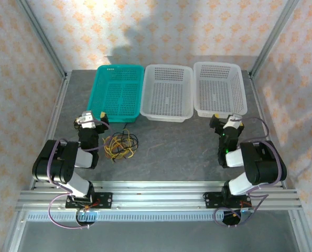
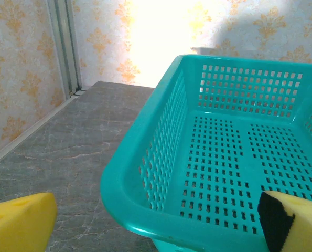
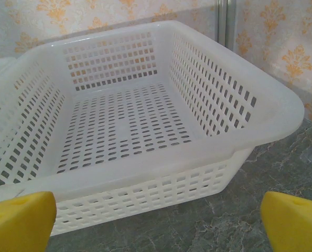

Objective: Untangle the cables

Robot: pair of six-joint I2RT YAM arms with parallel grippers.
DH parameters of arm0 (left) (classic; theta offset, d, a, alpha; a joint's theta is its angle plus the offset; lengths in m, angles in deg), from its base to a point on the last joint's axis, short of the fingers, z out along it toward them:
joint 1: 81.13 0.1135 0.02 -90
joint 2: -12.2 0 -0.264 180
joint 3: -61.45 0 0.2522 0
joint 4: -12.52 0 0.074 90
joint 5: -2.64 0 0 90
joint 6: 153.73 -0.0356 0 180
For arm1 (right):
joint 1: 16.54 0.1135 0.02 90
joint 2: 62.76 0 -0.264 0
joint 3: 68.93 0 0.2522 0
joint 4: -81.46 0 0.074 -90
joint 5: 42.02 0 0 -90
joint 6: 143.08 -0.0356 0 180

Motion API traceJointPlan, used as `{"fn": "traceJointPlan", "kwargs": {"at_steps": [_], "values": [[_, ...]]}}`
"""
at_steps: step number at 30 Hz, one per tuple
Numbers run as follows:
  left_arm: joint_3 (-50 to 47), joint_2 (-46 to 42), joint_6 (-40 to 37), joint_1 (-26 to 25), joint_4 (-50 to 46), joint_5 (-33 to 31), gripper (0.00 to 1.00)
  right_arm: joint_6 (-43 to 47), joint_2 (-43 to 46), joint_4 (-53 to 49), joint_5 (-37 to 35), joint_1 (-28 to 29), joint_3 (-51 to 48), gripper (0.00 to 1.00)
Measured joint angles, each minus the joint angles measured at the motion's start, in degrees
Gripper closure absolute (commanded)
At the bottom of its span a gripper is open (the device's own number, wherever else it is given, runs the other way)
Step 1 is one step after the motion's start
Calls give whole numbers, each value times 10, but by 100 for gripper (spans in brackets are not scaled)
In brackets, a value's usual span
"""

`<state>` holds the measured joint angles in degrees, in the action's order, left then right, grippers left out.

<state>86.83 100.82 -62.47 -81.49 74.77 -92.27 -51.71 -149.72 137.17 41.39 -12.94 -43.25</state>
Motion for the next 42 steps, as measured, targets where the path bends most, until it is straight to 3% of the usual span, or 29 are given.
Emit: {"fn": "traceJointPlan", "kwargs": {"at_steps": [29,35,42], "values": [[-26,-8,-14,-3,26,31,0,5,6,-1,7,5,0,0],[-57,-82,-33,-38,20,18,0,6,83,-40,6,10,0,0],[-45,-240,-21,-68,-106,-17,1,-9,186,-124,6,11,0,0]]}}
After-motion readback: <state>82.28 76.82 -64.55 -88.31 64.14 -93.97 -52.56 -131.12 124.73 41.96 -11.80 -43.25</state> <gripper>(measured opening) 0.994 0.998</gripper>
